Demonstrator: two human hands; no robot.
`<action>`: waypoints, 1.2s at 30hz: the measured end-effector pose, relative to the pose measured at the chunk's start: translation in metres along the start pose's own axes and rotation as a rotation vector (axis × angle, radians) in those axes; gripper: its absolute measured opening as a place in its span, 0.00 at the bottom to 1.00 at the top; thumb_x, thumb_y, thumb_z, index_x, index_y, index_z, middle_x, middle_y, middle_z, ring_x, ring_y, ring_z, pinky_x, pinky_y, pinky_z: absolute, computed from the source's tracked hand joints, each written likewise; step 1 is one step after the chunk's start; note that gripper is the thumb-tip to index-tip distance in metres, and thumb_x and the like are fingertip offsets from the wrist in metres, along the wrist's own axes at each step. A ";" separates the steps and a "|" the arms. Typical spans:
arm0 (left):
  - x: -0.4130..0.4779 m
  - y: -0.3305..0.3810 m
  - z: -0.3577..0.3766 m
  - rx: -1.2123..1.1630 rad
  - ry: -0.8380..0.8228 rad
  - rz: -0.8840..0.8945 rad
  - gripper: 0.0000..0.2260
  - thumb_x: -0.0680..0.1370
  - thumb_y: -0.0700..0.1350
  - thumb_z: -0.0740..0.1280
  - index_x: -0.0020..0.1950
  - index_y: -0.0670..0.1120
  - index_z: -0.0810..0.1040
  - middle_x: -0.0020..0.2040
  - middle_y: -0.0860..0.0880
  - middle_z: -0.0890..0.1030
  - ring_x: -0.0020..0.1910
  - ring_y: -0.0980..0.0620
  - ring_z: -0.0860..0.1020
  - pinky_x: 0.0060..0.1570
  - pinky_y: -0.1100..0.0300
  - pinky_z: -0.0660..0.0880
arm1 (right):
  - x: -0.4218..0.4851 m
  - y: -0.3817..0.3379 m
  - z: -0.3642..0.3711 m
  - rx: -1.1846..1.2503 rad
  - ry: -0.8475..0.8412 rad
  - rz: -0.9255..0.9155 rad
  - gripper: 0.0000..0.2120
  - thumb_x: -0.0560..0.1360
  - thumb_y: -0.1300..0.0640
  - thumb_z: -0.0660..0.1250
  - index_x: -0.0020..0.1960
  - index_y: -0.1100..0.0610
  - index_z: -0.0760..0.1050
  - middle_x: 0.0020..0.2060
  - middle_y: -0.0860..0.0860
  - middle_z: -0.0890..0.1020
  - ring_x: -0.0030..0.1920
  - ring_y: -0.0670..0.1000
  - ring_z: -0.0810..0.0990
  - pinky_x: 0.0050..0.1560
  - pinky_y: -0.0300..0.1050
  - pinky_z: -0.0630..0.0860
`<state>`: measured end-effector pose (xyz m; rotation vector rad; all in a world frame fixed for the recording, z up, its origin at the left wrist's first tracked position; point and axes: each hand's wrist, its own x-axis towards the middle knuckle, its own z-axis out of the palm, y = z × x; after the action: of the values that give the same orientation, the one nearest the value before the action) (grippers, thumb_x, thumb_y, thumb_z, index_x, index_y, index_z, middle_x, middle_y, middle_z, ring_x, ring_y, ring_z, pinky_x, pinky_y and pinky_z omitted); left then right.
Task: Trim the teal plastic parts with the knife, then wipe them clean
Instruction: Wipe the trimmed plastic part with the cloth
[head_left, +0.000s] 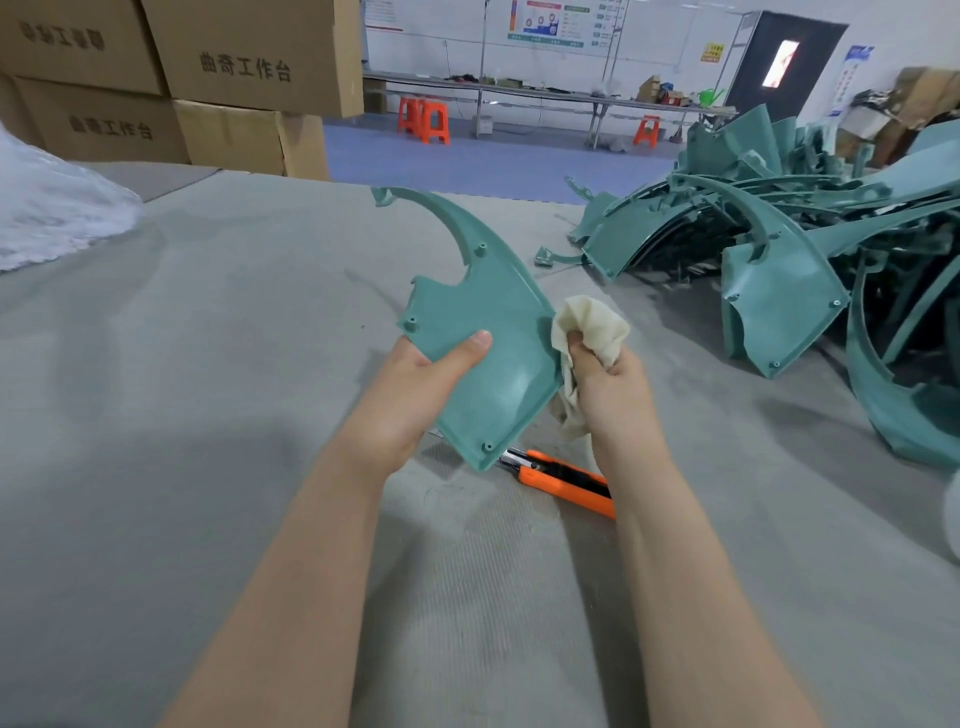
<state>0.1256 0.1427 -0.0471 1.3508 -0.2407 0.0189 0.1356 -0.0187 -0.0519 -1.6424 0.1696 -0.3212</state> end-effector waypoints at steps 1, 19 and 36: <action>0.000 0.000 0.000 -0.008 -0.011 -0.005 0.07 0.80 0.42 0.65 0.51 0.53 0.80 0.50 0.58 0.85 0.51 0.58 0.82 0.47 0.66 0.79 | 0.001 0.001 0.000 -0.014 0.010 0.010 0.15 0.82 0.55 0.60 0.36 0.55 0.73 0.33 0.55 0.75 0.37 0.54 0.72 0.39 0.51 0.69; -0.003 0.001 -0.009 0.009 -0.168 -0.204 0.07 0.78 0.41 0.65 0.53 0.50 0.80 0.50 0.51 0.85 0.49 0.51 0.84 0.48 0.59 0.80 | -0.002 -0.006 -0.014 -0.058 -0.156 0.055 0.12 0.80 0.53 0.64 0.38 0.52 0.76 0.29 0.49 0.78 0.27 0.50 0.73 0.24 0.36 0.63; 0.003 0.002 0.006 -0.078 0.204 -0.099 0.12 0.82 0.48 0.62 0.64 0.50 0.76 0.57 0.54 0.83 0.56 0.56 0.81 0.58 0.55 0.76 | -0.025 -0.029 0.018 0.194 0.222 -0.392 0.12 0.79 0.60 0.58 0.40 0.49 0.72 0.32 0.38 0.77 0.36 0.37 0.75 0.44 0.34 0.75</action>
<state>0.1272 0.1373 -0.0439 1.2716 -0.0028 0.0638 0.1149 0.0088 -0.0273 -1.4380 -0.0198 -0.7963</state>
